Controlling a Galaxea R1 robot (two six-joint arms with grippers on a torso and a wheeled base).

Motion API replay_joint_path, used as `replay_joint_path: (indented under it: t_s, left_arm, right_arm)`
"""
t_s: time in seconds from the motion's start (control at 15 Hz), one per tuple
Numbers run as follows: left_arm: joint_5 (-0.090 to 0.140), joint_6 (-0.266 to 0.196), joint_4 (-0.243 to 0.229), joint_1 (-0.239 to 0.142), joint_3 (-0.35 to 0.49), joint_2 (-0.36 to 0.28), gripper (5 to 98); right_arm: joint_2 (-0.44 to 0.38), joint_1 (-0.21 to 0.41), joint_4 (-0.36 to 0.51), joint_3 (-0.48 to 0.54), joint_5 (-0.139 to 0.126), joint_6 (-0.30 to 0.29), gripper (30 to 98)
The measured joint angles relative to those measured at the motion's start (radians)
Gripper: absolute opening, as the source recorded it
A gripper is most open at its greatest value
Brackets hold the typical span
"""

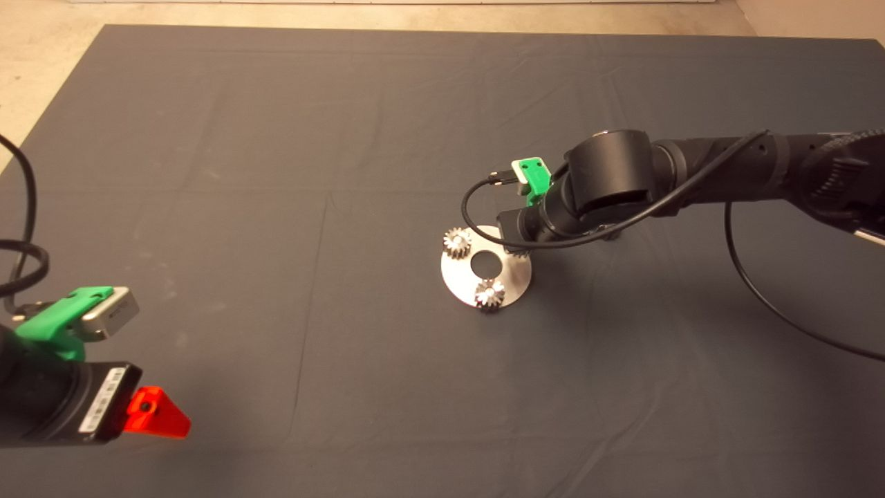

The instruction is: Remove an incorrectly installed larger gear and replace it with the correct smaller gear

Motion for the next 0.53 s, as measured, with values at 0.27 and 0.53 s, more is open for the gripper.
replay_joint_path:
  t_s: [0.27,0.53]
  left_arm:
    - [0.0,0.0,0.0,0.0,0.0,0.0,98.2]
    - [0.0,0.0,0.001,0.0,0.0,0.0,98.2]
  right_arm:
    - [-0.004,0.0,0.0,0.0,0.0,0.0,39.3]
    - [-0.039,-0.002,-0.009,0.003,0.008,0.0,39.3]
